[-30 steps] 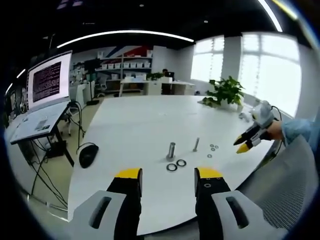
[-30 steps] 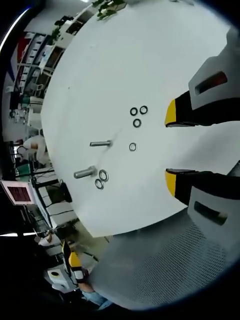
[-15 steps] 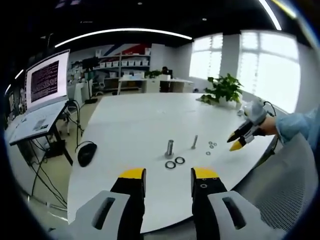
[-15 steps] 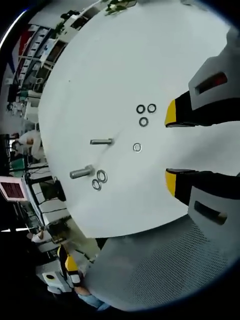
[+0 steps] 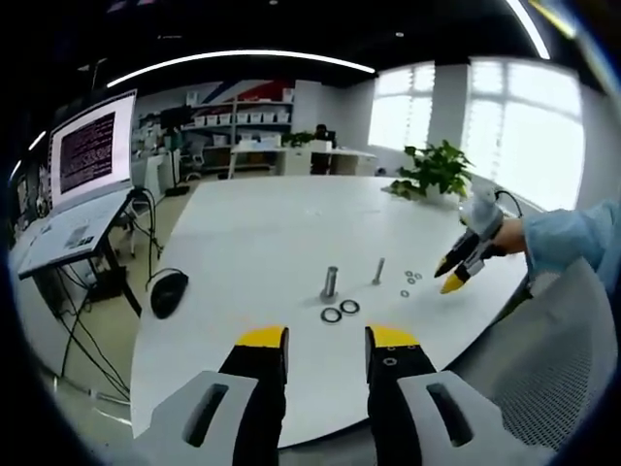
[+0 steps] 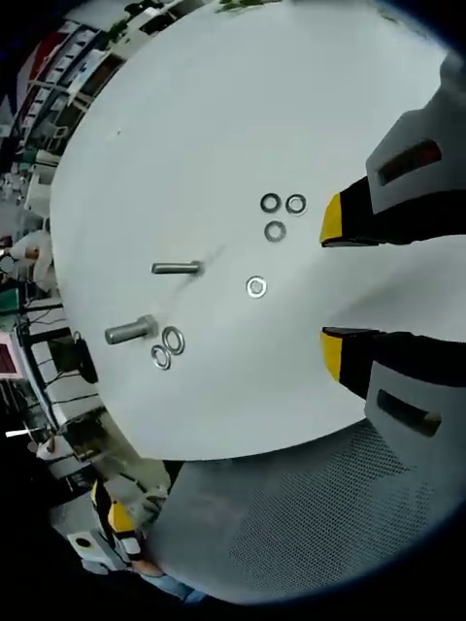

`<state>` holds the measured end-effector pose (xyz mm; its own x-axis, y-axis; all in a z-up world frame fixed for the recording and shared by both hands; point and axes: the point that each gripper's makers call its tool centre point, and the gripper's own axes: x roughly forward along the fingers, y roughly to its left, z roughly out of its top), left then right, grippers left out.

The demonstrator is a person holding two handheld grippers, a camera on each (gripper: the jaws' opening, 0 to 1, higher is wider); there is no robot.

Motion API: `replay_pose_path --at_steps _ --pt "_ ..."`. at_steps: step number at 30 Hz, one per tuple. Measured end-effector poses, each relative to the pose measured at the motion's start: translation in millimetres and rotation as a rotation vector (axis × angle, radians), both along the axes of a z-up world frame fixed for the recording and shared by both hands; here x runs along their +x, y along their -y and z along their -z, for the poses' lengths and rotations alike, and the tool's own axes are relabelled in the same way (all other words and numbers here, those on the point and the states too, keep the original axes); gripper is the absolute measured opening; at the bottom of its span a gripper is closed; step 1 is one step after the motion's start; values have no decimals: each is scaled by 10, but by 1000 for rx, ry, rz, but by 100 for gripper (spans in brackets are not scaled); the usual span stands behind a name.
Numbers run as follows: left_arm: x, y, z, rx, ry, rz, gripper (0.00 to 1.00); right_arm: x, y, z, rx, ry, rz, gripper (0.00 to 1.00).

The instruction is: Place the washer onto the threaded stud by aligning its center hole with the stud, sliding it down to the base, and recovering from edge contact or off-axis alignment until the washer reaches the visible bottom stop.

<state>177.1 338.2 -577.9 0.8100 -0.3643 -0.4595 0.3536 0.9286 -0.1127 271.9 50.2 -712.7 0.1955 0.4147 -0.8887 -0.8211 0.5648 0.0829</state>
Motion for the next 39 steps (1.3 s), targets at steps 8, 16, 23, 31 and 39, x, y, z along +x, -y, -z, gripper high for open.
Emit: replay_pose_path --at_steps 8,16,23,31,39 --pt "1 0 -11 0 9 1 27 46 8 74 -19 -16 29 35" --pt "-8 13 6 6 2 11 26 192 -218 104 42 50 4 30" --pt "-11 11 18 8 -6 11 26 225 -372 194 16 55 -76 27" --pt "-13 8 32 12 -15 13 26 296 -424 259 -19 26 -97 25" --pt "-11 -1 32 12 -15 6 26 307 -477 312 -29 -18 -54 24"
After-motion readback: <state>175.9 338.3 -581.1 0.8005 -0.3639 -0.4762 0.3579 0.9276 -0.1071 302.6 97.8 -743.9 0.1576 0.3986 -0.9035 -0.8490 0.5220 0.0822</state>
